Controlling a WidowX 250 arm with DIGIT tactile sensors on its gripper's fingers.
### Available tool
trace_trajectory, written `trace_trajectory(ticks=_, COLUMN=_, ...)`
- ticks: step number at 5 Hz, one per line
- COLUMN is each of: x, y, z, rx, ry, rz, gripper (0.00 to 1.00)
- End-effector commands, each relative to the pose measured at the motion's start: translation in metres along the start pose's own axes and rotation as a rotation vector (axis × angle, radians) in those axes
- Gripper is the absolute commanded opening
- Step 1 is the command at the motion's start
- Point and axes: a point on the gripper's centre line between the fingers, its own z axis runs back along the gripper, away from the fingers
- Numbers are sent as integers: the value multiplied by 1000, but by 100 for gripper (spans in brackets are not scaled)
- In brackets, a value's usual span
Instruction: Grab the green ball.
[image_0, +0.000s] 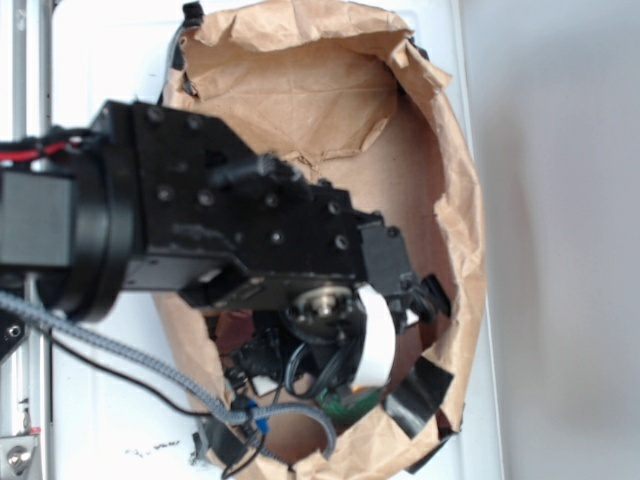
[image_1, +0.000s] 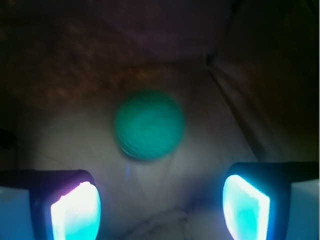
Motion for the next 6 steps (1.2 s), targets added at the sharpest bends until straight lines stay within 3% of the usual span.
trace_trajectory(ticks=1, x=9, y=-2, z=-28, rx=-53, ry=-36, rz=-91, gripper=100)
trace_trajectory(ticks=2, x=10, y=1, z=-39, rx=-96, ry=-45, rz=-79, gripper=100)
trace_trajectory(ticks=3, x=9, y=39, z=-50, rx=-105, ry=-37, rz=-51, gripper=0)
trace_trajectory(ticks=5, x=9, y=44, z=-47, rx=-84, ry=-64, rz=-67, gripper=0)
trace_trajectory(ticks=6, x=8, y=19, z=-25, rx=-49, ry=-95, rz=-72, gripper=0)
